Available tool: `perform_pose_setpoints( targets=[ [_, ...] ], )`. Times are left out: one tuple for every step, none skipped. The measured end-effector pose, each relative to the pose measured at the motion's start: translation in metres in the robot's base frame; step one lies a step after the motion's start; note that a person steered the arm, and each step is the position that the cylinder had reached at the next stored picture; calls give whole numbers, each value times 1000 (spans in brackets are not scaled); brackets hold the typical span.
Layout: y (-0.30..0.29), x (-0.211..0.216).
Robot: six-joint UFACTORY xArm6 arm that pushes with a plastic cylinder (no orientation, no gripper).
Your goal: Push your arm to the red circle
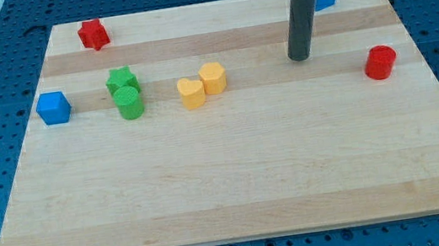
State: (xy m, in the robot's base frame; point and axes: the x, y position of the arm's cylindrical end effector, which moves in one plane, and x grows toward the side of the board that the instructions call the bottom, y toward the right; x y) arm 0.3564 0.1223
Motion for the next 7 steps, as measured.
perform_pose_setpoints(
  targets=[
    [13,-1],
    [27,-4],
    [37,-8],
    [46,-10],
    [56,-10],
    [69,-10],
    [83,-10]
  ],
)
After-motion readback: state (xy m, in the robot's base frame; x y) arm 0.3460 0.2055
